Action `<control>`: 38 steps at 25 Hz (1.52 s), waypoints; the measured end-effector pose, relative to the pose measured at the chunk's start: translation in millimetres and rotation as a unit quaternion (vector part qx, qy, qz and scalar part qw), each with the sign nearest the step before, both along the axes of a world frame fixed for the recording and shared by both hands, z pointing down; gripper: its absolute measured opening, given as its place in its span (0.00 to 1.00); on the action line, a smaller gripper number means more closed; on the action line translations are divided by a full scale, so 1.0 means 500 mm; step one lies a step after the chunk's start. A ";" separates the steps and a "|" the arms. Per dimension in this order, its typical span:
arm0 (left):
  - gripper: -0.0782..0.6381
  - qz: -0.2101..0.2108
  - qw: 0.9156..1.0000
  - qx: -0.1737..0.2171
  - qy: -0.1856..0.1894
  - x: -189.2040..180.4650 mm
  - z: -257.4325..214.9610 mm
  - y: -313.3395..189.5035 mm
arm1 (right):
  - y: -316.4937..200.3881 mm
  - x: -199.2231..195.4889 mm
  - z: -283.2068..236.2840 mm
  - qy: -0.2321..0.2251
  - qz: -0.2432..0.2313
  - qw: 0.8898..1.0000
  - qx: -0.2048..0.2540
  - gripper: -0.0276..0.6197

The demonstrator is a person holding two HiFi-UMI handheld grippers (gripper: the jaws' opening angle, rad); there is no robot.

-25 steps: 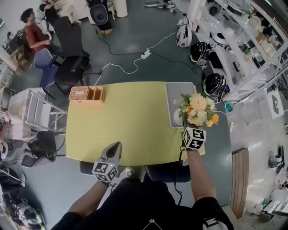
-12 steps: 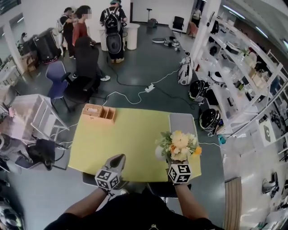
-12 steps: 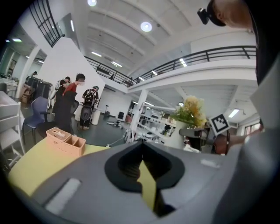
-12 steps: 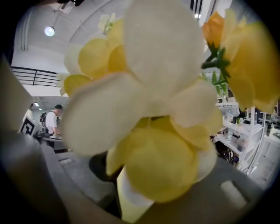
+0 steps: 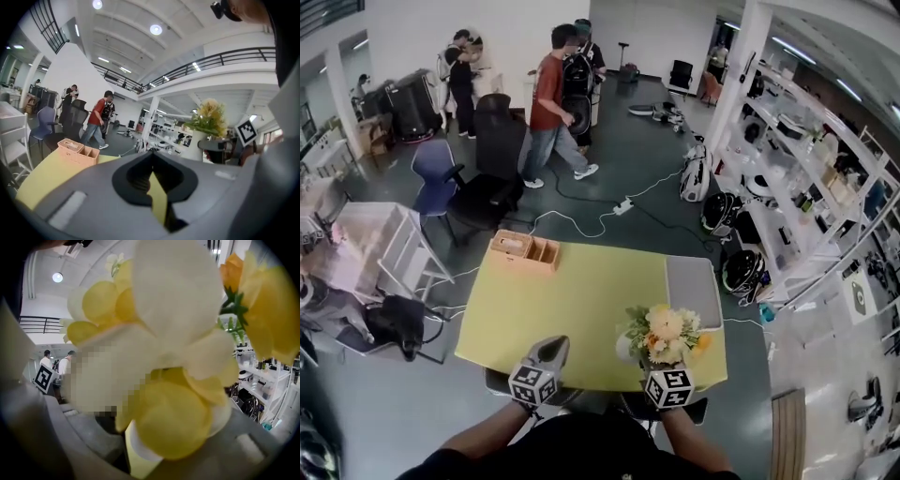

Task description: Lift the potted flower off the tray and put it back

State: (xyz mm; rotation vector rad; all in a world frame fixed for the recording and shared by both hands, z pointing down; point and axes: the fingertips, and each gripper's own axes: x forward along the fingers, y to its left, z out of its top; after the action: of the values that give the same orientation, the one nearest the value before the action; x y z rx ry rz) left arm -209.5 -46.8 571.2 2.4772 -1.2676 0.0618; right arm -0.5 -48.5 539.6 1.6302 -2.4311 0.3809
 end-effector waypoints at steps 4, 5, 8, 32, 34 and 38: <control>0.12 -0.003 1.000 -0.001 -0.001 -0.023 -0.001 0.008 | 0.008 -0.024 -0.008 0.005 -0.005 1.000 0.005 0.36; 0.12 -0.004 1.000 -0.001 -0.001 -0.027 -0.002 0.010 | 0.009 -0.027 -0.010 0.004 -0.005 1.000 0.005 0.36; 0.12 -0.007 1.000 0.002 0.001 -0.040 -0.006 0.010 | 0.008 -0.035 -0.013 0.003 -0.004 1.000 0.008 0.36; 0.12 -0.004 0.999 -0.010 0.030 -0.044 0.004 -0.010 | 0.003 -0.036 0.000 0.009 0.003 1.000 0.002 0.36; 0.12 -0.003 0.999 -0.013 0.030 -0.033 0.007 -0.013 | 0.000 -0.027 0.002 0.010 0.003 1.000 0.002 0.36; 0.12 0.000 0.999 -0.017 0.029 -0.011 0.006 -0.020 | -0.007 -0.011 0.001 0.010 0.003 1.000 0.000 0.36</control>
State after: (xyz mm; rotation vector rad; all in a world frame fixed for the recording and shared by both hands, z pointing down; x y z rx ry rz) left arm -215.0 -57.0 574.4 2.4315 -1.2329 0.0123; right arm -6.1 -52.0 540.2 1.6332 -2.4136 0.3628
